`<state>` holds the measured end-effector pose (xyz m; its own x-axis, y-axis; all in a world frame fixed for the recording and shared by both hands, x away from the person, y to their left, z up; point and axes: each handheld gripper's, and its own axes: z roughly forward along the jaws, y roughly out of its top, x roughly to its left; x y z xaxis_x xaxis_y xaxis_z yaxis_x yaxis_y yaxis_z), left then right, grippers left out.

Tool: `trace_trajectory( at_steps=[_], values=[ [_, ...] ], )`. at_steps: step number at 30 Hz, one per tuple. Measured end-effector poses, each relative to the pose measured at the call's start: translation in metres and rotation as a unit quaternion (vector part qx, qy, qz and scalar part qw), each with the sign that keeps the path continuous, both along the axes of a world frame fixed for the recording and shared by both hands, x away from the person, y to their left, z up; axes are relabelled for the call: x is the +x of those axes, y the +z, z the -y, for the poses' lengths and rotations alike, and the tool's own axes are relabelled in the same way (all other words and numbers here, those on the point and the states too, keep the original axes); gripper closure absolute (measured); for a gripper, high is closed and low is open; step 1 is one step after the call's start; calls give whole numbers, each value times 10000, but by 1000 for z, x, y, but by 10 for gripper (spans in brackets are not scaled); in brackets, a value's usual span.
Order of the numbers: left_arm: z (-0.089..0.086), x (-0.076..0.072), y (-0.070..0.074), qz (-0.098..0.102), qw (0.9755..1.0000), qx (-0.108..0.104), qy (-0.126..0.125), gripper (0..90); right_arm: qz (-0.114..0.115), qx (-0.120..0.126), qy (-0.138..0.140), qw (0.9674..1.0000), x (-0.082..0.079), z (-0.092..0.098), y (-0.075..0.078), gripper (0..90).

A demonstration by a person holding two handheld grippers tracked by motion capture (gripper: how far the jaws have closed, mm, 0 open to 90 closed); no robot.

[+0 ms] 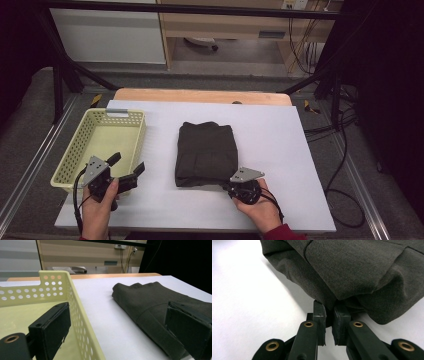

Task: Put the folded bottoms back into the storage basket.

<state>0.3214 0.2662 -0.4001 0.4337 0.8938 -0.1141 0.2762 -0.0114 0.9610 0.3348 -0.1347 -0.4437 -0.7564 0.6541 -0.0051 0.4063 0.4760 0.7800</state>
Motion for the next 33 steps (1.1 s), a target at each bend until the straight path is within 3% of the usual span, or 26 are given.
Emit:
trace_trajectory(
  at_steps=[33],
  values=[
    [-3,-3,1,55,9999,15,106,75,-226,104,132,9996,-28,8,1,831]
  ],
)
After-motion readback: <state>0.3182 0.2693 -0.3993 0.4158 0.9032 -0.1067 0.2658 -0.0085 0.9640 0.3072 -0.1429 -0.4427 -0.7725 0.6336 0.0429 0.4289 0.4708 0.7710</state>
